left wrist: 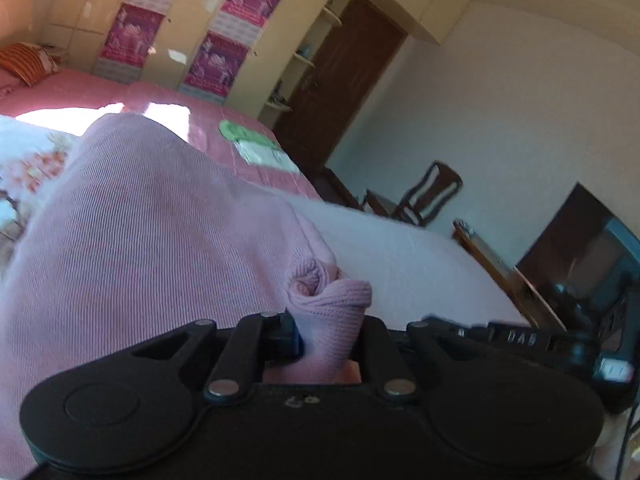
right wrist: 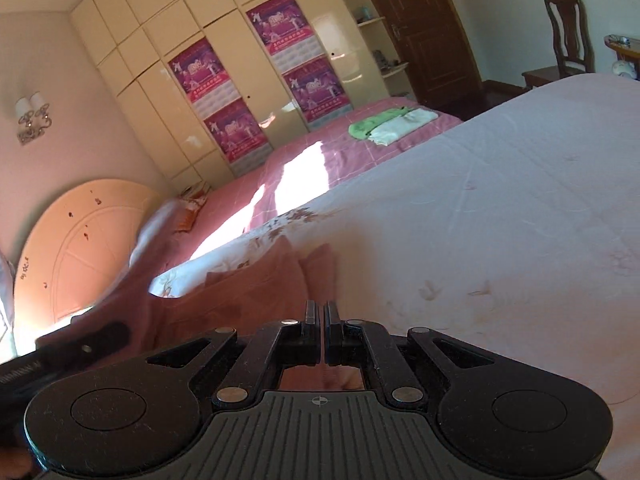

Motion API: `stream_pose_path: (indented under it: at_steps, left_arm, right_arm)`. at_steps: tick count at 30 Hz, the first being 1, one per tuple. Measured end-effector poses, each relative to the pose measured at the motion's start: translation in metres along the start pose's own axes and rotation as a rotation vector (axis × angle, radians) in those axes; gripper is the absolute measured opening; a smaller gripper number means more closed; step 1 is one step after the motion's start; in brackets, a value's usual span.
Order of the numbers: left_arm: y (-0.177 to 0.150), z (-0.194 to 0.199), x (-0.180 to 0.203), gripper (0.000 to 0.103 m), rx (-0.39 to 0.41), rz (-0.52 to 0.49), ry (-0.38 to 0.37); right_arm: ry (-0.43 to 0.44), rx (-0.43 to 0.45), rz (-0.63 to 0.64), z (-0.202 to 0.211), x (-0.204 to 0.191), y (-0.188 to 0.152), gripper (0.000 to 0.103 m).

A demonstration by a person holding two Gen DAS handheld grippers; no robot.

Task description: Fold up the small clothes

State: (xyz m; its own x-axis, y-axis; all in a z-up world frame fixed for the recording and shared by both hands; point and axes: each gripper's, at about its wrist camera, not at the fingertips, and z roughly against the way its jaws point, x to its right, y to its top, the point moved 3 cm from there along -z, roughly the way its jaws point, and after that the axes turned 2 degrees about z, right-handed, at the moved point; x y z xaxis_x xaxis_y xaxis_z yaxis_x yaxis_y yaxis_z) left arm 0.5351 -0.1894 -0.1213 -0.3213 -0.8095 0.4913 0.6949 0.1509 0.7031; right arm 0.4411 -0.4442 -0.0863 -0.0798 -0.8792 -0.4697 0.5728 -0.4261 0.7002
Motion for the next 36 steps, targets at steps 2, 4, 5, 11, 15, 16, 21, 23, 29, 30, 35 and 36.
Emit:
stream_pose_path:
  at_steps: [2, 4, 5, 11, 15, 16, 21, 23, 29, 30, 35, 36]
  left_arm:
    - [-0.026, -0.038, 0.014, 0.025, -0.162, -0.037, 0.059]
    - [-0.029, -0.022, 0.033, 0.051, -0.113, -0.135, 0.078]
    - [-0.024, -0.007, 0.035, 0.074, -0.079, -0.132, 0.045]
    - [0.015, 0.065, -0.021, 0.071, 0.115, -0.109, 0.216]
    - [0.027, 0.072, -0.080, 0.055, 0.084, 0.012, 0.362]
    - [0.025, 0.070, -0.092, 0.055, 0.056, 0.027, 0.386]
    - [0.003, 0.086, -0.132, 0.067, 0.031, 0.130, 0.338]
    - [0.001, 0.089, -0.137, 0.067, 0.046, 0.151, 0.328]
    - [0.001, 0.091, -0.120, 0.058, 0.026, 0.127, 0.287]
    - [-0.002, 0.085, -0.116, 0.060, 0.008, 0.103, 0.295]
    - [-0.003, 0.070, -0.113, 0.065, -0.052, 0.042, 0.338]
    - [0.005, 0.075, -0.111, 0.062, -0.053, 0.008, 0.330]
  right_arm:
    - [0.006, -0.033, -0.015, 0.004, 0.013, 0.000, 0.002]
    - [0.003, -0.054, -0.020, 0.007, 0.019, 0.001, 0.003]
    - [0.021, -0.054, -0.015, 0.010, 0.020, 0.003, 0.007]
    - [0.167, -0.083, 0.041, -0.002, -0.011, 0.001, 0.052]
    - [0.180, -0.175, 0.097, -0.023, -0.034, -0.013, 0.042]
    - [0.166, -0.198, 0.111, -0.029, -0.037, -0.017, 0.042]
    - [0.092, -0.302, 0.209, -0.061, -0.049, -0.039, 0.032]
    - [0.068, -0.296, 0.276, -0.066, -0.057, -0.045, 0.015]
    - [0.046, -0.159, 0.454, -0.058, -0.076, -0.035, 0.006]
    - [0.049, -0.146, 0.462, -0.055, -0.077, -0.033, 0.006]
    - [0.005, -0.270, 0.445, -0.089, -0.055, -0.059, 0.007]
    - [0.008, -0.257, 0.434, -0.085, -0.056, -0.056, 0.009]
